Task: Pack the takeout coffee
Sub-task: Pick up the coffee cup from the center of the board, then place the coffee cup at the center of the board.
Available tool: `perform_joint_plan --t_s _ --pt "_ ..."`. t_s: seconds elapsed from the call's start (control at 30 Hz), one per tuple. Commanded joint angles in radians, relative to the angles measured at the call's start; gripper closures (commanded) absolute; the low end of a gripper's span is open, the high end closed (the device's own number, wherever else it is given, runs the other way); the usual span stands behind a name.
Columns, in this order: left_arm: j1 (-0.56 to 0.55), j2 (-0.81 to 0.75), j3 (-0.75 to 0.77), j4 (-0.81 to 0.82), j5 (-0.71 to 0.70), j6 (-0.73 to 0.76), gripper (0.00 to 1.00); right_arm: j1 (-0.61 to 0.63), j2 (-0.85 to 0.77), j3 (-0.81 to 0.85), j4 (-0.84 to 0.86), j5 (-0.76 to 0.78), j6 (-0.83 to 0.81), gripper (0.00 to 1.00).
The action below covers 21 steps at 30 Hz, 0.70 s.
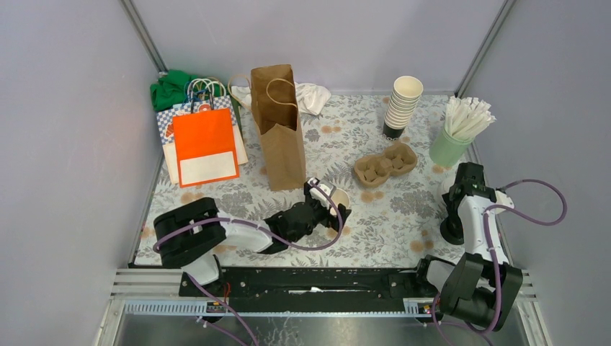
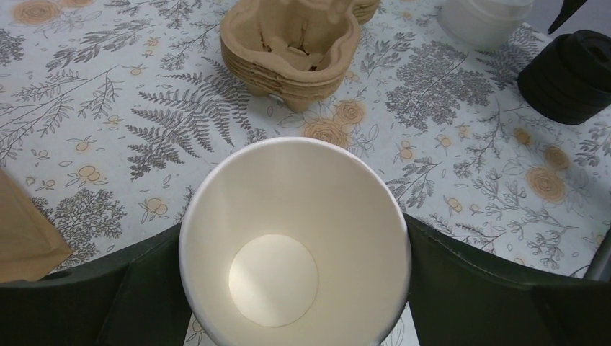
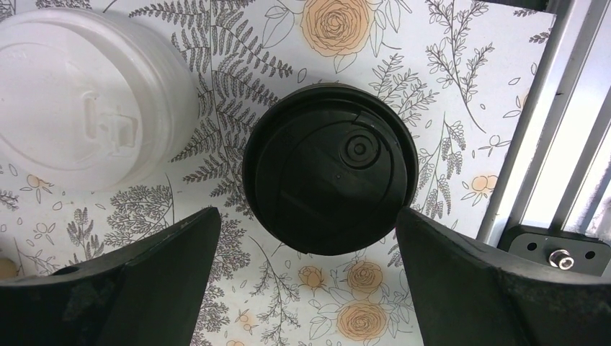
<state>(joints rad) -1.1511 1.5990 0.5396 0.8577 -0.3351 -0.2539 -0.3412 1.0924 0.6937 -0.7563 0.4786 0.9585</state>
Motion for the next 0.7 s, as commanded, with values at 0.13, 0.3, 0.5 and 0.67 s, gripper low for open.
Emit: perform_joint_plan --t_s 0.13,0.3,0.5,0.67 --pt "0.021 0.149 0.136 0.087 -0.022 0.070 0.01 -0.005 -0.034 0.016 0.020 -0.016 -0.029 0.00" --pt "0.051 0.183 0.196 0.140 0.071 0.110 0.01 -0.002 -0.069 0.059 0.087 -0.224 -0.243 0.05" --pt "0.056 0.176 0.140 0.201 0.181 0.181 0.01 0.084 -0.176 0.048 0.284 -0.691 -0.417 0.23" --pt "0.062 0.154 0.105 0.186 0.170 0.185 0.01 0.388 -0.053 0.196 0.231 -0.657 -0.488 0.25"
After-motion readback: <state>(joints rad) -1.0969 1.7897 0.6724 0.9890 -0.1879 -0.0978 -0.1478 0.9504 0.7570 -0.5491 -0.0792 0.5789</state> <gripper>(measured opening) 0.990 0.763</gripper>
